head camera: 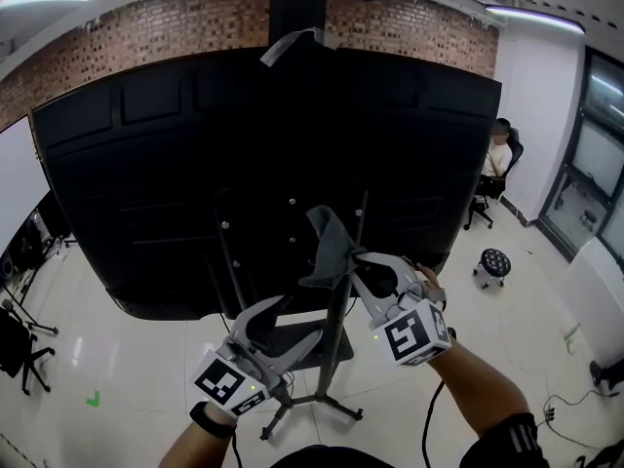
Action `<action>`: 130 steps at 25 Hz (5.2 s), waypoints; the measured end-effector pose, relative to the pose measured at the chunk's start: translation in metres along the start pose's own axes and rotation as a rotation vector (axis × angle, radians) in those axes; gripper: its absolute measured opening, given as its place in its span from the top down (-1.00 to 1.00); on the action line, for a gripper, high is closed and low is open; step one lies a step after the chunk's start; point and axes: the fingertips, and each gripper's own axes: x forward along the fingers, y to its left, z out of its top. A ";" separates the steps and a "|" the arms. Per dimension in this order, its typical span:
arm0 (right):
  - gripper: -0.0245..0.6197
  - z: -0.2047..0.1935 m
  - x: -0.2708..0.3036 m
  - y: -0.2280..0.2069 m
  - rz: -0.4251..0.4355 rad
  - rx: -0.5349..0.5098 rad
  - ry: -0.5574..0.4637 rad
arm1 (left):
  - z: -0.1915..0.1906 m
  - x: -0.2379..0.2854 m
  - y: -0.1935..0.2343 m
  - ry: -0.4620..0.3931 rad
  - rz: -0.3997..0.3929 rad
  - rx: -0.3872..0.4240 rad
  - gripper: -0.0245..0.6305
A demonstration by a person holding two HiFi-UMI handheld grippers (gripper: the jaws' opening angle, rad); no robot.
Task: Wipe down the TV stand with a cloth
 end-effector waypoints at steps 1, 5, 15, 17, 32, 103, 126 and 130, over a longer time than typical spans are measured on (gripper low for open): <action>0.86 -0.002 -0.005 -0.012 -0.024 0.008 0.000 | 0.002 0.006 -0.003 -0.005 -0.011 0.002 0.01; 0.85 -0.030 -0.009 -0.050 -0.082 0.013 0.034 | 0.008 0.032 -0.010 -0.015 -0.036 0.013 0.01; 0.85 -0.093 0.034 -0.063 0.025 0.136 0.086 | -0.010 0.076 -0.024 0.016 -0.037 -0.001 0.01; 0.85 -0.095 0.044 -0.064 0.049 0.167 0.070 | -0.016 0.080 -0.022 0.027 -0.023 -0.009 0.01; 0.85 -0.145 0.027 -0.112 0.011 0.217 0.103 | -0.033 0.117 -0.027 0.054 0.010 -0.019 0.01; 0.86 0.208 0.264 0.150 0.049 -0.666 0.175 | 0.038 -0.225 0.143 0.044 0.304 0.059 0.02; 0.86 0.187 0.179 0.107 0.012 -0.479 0.073 | 0.027 -0.163 0.113 0.024 0.149 0.011 0.02; 0.86 0.188 0.147 0.080 -0.021 -0.366 -0.002 | 0.032 -0.157 0.105 0.026 0.152 0.026 0.02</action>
